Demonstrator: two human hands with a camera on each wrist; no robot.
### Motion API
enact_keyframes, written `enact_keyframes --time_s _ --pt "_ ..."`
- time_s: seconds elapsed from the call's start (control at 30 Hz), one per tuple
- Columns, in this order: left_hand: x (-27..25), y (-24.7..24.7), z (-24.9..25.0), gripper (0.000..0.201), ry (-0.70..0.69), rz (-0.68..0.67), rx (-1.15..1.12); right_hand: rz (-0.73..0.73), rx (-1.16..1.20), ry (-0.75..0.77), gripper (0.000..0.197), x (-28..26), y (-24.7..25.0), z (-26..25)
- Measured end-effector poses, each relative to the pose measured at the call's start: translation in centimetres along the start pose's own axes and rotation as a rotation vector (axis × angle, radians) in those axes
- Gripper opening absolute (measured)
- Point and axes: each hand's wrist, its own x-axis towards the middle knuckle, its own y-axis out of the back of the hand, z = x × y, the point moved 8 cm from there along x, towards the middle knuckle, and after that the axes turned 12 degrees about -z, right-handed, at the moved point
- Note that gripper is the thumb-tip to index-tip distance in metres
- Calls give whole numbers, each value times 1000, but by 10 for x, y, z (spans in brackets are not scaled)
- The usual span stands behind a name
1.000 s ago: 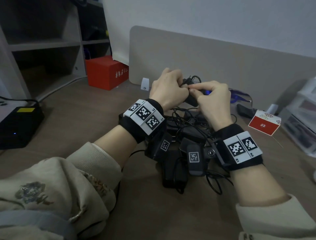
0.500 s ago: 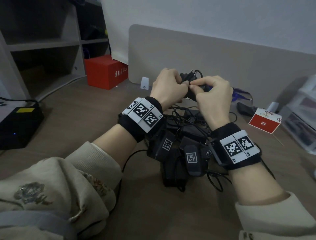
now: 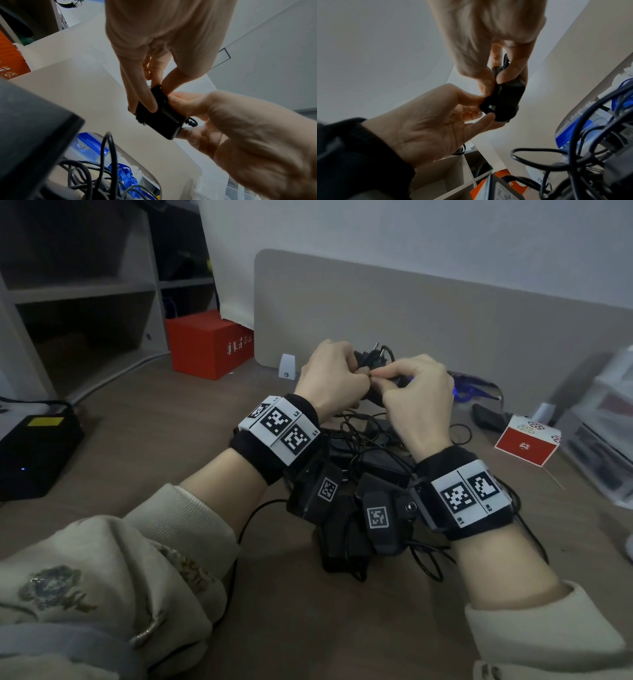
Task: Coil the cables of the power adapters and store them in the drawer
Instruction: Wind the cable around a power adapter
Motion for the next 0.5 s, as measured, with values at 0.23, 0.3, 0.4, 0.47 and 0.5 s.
enact_keyframes --time_s 0.23,0.3,0.4,0.47,0.5 --pt "-4 -1 3 33 11 -34 62 -14 -42 -16 10 0 -1 2" --pt "-4 -2 1 31 16 -44 45 -17 -49 -14 10 0 -1 1" --pt "-4 -1 3 31 3 -39 0 0 -50 2 11 -1 1 -2" --pt "-3 5 3 31 -8 -25 2 6 -44 27 12 -1 0 -4" --pt "-2 7 3 31 -12 -24 -6 -1 -40 39 13 -1 -2 -5"
